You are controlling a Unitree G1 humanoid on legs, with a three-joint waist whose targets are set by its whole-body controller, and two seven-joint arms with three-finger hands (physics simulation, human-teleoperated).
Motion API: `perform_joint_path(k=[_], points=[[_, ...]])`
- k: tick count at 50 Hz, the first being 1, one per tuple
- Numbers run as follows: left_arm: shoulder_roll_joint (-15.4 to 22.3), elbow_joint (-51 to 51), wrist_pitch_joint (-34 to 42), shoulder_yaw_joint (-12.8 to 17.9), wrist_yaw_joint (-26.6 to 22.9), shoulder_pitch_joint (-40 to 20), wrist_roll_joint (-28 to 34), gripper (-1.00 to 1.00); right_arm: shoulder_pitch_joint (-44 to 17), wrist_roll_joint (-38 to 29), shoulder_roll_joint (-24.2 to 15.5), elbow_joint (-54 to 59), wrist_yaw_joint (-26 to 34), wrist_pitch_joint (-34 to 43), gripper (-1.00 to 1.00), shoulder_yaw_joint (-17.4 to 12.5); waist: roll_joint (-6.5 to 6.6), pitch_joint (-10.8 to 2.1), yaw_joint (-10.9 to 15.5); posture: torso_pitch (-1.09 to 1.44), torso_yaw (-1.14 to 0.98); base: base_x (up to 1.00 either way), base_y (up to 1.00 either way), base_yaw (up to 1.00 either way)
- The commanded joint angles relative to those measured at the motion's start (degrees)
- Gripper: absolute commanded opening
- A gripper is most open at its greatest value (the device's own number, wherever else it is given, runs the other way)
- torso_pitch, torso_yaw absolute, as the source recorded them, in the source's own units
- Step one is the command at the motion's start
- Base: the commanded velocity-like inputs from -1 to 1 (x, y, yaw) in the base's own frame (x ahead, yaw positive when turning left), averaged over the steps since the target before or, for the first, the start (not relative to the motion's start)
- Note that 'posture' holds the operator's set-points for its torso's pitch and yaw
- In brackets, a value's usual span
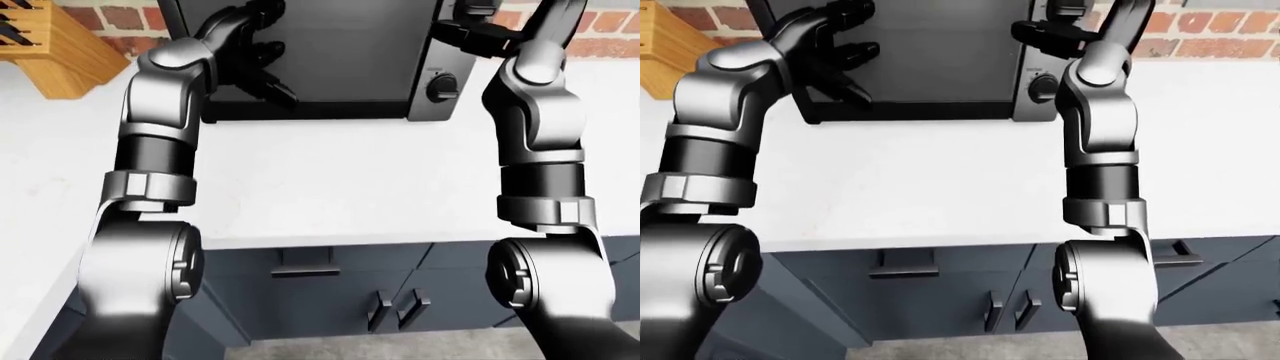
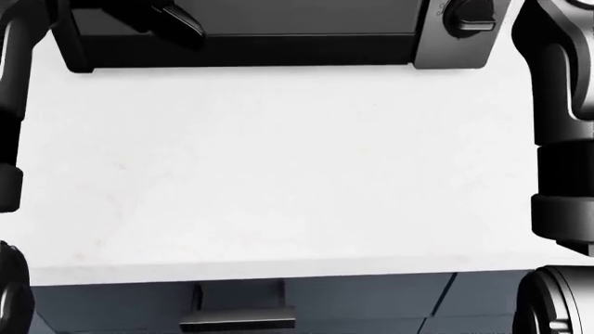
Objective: Close the toaster oven door.
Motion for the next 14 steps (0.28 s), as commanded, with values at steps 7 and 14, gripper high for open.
perform_joint_path(k=[7,14], points=[[1.5,4.8,-6.4,1.6,4.5,-6.2,1.7,1.00,-1.9,-0.1,-0.9,-1.4,-0.5,0.5,1.00,-0.5,-0.18,-1.85,0.2,0.00,0.00,0.00,0.00,0.00],[1.7,9.2,-8.7,1.5,4.9,-8.4,2.1,1.00,-2.2,0.3,-1.0,-1.2,-0.6,0.5,1.00,-0.4,-0.18,-1.79,0.1,0.00,0.00,0.00,0.00,0.00]])
